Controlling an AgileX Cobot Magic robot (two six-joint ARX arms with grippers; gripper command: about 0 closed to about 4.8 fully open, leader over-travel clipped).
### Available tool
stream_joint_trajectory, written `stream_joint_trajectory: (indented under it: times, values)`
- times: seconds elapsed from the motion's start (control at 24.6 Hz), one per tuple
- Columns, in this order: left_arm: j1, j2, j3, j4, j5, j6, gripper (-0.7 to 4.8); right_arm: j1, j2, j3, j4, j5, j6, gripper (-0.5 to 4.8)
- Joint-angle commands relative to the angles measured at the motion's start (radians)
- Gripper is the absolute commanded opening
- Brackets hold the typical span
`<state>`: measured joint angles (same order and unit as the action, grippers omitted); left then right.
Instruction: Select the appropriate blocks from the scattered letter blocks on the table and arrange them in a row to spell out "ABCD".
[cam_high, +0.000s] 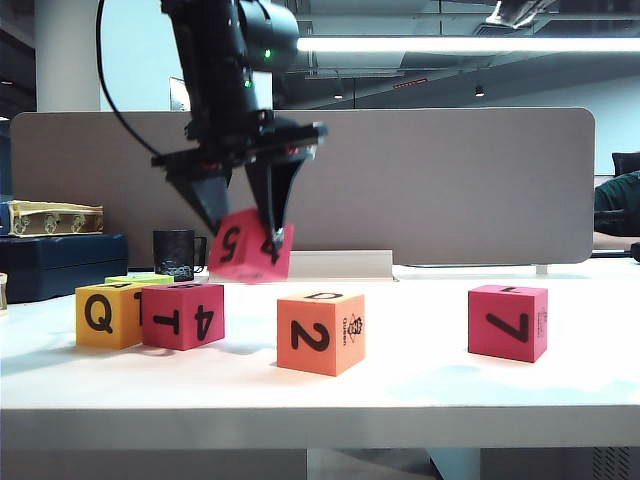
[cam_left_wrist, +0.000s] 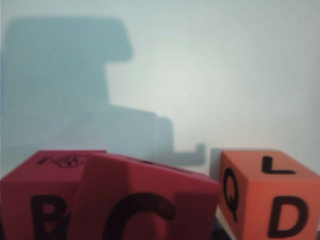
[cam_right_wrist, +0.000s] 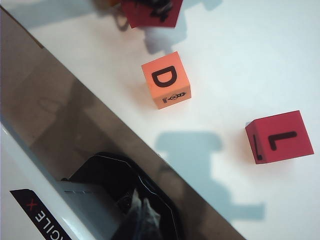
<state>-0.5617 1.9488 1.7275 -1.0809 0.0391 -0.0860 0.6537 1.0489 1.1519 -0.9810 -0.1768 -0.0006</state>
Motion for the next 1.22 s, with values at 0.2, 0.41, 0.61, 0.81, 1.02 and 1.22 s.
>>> stream_joint_trajectory:
  times: [0.2, 0.41, 0.61, 0.81, 1.02, 1.22]
  values:
    - [-0.019, -0.003, -0.138, 0.133, 0.026, -0.042, 2.33, 0.0, -0.003, 0.006, 0.021, -0.002, 0.0, -0.02]
    - [-0.023, -0.003, -0.174, 0.195, 0.025, -0.054, 2.33, 0.0, -0.003, 0.006, 0.02, -0.002, 0.0, -0.02]
    - [-0.023, -0.002, -0.197, 0.2, 0.026, -0.053, 2.47, 0.001, -0.003, 0.006, 0.02, -0.002, 0.0, -0.02]
    - [-0.024, -0.003, -0.201, 0.188, 0.026, -0.053, 3.51, 0.001, -0.003, 0.006, 0.02, -0.002, 0.0, -0.02]
    - [-0.025, -0.005, -0.199, 0.177, 0.025, -0.052, 3.51, 0.001, -0.003, 0.006, 0.02, -0.002, 0.0, -0.02]
    - [-0.025, -0.014, -0.135, 0.123, -0.016, -0.017, 3.51, 0.0, -0.003, 0.006, 0.021, -0.002, 0.0, -0.02]
